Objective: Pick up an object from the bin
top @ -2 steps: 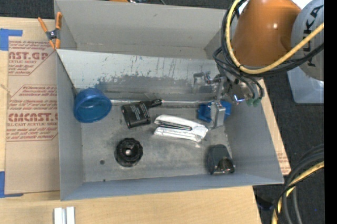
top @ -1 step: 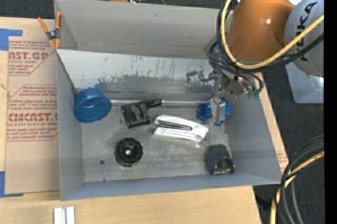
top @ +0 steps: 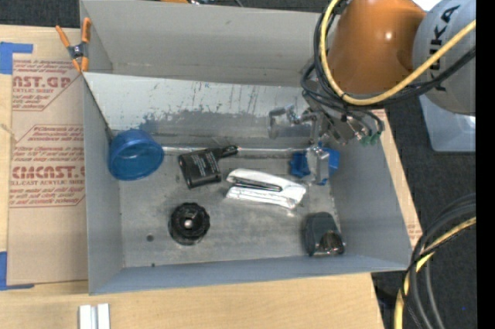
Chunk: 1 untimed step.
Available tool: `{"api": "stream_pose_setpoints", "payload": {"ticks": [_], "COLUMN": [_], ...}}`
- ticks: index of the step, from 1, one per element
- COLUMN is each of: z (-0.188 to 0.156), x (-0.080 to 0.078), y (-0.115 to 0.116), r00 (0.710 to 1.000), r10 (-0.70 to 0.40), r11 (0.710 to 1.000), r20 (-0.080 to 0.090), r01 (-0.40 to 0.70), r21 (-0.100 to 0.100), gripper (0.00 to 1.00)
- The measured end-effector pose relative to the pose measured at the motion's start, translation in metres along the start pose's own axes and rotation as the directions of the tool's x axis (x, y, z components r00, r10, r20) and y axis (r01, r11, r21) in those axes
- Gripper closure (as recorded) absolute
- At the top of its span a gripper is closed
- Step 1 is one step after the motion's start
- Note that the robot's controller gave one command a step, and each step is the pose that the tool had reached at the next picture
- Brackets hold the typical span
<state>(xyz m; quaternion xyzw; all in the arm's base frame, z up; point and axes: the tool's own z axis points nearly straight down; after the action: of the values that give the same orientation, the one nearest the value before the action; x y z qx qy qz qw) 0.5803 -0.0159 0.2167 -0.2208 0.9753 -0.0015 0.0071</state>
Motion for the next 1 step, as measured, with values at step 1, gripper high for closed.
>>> {"api": "stream_pose_setpoints", "payload": {"ticks": [1], "z": [-0.0223], "x": [0.0043], "y": [0.0101], "r00": [0.999], "r10": [0.038], "r11": [0.999], "r20": [0.003], "r01": [-0.038], "r21": [0.001], "gripper": [0.00]}}
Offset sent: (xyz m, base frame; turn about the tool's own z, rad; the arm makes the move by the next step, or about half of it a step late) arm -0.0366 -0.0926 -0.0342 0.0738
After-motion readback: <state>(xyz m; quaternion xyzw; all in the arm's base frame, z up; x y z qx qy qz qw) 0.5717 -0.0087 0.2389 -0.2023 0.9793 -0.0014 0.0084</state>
